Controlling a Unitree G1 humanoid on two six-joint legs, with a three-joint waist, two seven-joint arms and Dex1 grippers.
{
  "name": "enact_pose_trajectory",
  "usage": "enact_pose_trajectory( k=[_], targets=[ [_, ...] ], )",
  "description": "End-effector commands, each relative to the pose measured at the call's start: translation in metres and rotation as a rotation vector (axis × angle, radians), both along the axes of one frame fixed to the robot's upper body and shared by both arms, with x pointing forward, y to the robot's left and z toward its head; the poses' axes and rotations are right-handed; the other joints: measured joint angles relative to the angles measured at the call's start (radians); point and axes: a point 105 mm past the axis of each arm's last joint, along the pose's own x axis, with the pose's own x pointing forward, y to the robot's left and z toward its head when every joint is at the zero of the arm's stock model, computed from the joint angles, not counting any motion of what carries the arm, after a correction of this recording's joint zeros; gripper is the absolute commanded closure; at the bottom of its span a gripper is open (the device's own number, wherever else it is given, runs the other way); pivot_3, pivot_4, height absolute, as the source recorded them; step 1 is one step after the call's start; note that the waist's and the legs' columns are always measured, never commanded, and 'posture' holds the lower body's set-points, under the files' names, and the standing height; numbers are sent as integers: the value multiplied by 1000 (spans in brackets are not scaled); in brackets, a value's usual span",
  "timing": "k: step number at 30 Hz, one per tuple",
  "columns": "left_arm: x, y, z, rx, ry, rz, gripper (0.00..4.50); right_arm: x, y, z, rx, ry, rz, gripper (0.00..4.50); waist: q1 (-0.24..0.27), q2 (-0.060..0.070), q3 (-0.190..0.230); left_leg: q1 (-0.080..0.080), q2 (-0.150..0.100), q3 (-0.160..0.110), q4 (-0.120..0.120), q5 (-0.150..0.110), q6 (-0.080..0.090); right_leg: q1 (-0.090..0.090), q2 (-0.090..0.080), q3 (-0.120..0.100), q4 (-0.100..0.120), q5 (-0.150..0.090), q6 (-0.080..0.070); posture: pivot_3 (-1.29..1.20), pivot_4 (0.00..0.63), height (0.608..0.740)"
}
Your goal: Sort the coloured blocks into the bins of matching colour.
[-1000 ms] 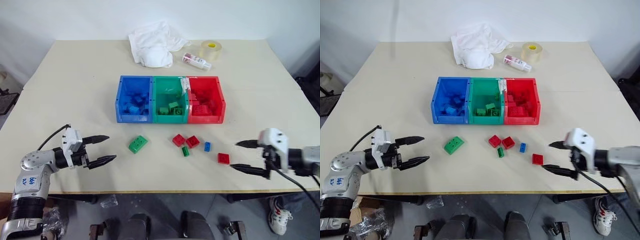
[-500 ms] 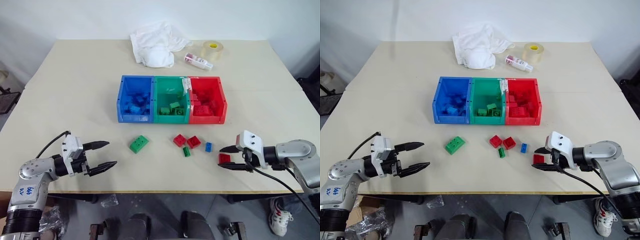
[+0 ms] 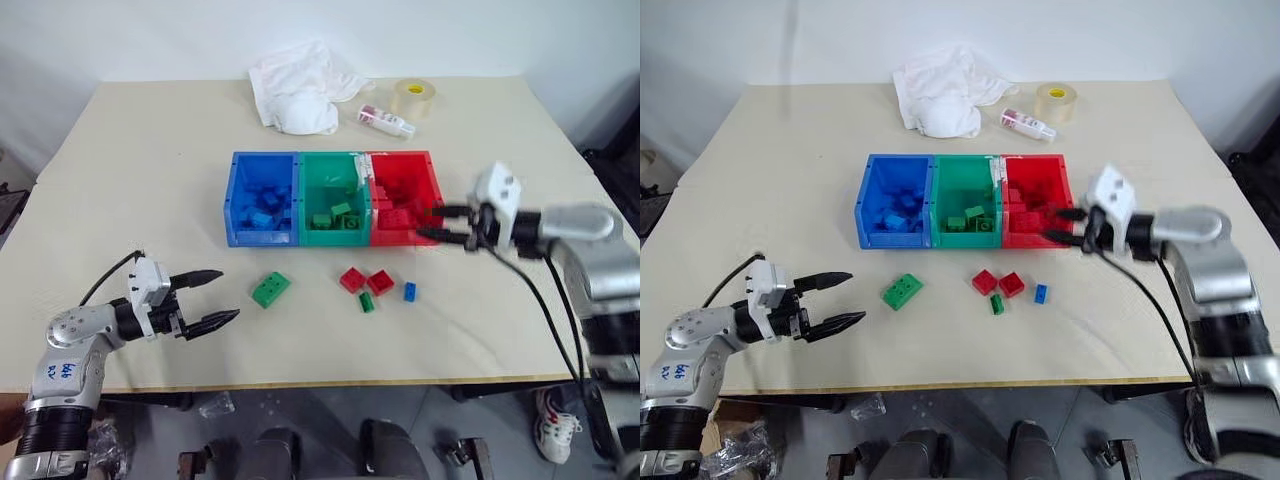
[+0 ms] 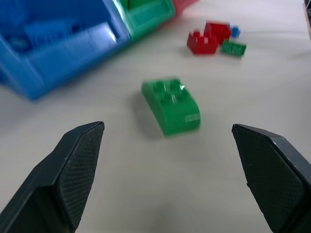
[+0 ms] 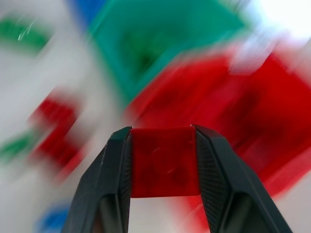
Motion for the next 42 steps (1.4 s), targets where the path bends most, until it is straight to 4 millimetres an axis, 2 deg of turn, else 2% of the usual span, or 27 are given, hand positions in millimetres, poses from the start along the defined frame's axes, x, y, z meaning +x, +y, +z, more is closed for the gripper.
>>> enact_pose_trajectory(
  k=[1,5,10,13,17,21,24,29,32,34,42],
  targets=[
    [4,1,1,3,-19,5,0,32,1,3,-4,-46,-87,3080,-5,0,0,0,0,0,0,0,0,0,0,0,0,0,0,0,150,740],
    [7,-3,3,-1,-29,-3,0,53,9,5,-15,-82,-122,1701,-12,0,0,-1,-3,-3,0,0,1,0,-2,-1,1,0,0,0,150,740],
    [7,-5,3,-3,-30,-16,0,55,13,9,2,-105,-94,57,-25,0,0,-1,-3,-4,0,0,1,0,-2,-1,2,0,0,0,150,740],
    [6,-5,2,-3,-25,-25,0,47,8,11,8,-108,-75,21,-27,0,0,-1,-2,-4,0,0,1,-1,-1,-1,2,0,0,0,150,740],
    [8,-5,2,0,-21,-30,0,21,-3,4,3,-57,-13,21,-19,0,0,-1,-2,-4,0,0,1,-1,-1,-1,2,0,0,0,150,740],
    [9,-2,2,4,-17,-24,0,-36,-25,-21,-43,77,69,21,-1,0,0,-2,-3,-5,2,0,1,0,-2,-2,2,0,0,0,150,740],
    [9,2,0,8,-11,-17,0,-73,-46,-37,-58,167,51,21,10,0,0,-3,-3,-4,2,-1,1,0,-2,-2,1,0,0,0,150,740],
    [9,7,-1,12,-2,-6,0,-111,-77,-57,-90,278,-50,21,9,0,0,0,-1,1,3,0,1,3,-1,-1,0,0,0,0,150,740],
    [9,10,-3,16,4,1,0,-119,-84,-62,-105,307,-89,21,8,0,0,0,-1,2,2,0,1,2,-1,0,0,0,0,0,150,740],
    [11,9,-2,16,2,-1,0,-117,-79,-64,-103,306,-86,21,7,0,0,1,-1,3,2,0,1,2,-1,1,0,0,0,0,150,740],
    [13,3,2,15,-15,-18,0,-92,-33,-80,-90,329,21,21,7,0,0,1,-1,1,2,0,1,2,-1,1,0,0,0,0,150,740]
  ],
)
